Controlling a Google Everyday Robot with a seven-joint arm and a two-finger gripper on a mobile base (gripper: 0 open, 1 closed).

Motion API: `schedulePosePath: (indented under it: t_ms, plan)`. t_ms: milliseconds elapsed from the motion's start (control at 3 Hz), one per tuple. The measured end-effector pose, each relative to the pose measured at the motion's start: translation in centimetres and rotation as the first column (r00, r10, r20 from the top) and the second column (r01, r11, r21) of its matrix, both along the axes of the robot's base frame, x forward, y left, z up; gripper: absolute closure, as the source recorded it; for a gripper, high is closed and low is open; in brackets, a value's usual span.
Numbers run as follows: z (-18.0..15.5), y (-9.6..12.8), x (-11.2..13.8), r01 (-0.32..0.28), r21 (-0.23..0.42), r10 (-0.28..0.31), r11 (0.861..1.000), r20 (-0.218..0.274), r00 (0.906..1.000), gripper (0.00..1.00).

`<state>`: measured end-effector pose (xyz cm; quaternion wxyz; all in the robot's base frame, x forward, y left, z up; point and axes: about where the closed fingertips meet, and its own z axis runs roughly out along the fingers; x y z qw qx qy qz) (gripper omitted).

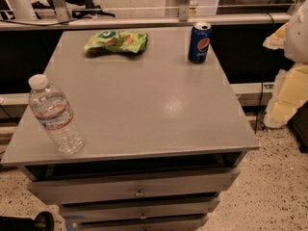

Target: Move green rice chip bag near water bottle

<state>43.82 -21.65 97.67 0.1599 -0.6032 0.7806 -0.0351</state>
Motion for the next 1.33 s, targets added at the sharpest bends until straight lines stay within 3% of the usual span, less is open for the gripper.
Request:
schedulePosePath:
  t_ms: [333,667,1000,1333]
  plan:
    - [0.0,0.0,0.0,0.0,0.0,0.0,1.0,0.0,1.0,0.0]
    - [0.1,2.3,3.2,-0.042,0.045,0.038,0.998,0.074,0.9965,0.0]
    - [-0.2,7.2,10.2,-0.117,0.118,0.093,0.986,0.188,0.9778,0.0]
    - [0.0,13.5,17.5,-0.183,0.244,0.117,0.952,0.264,0.9575,0.0]
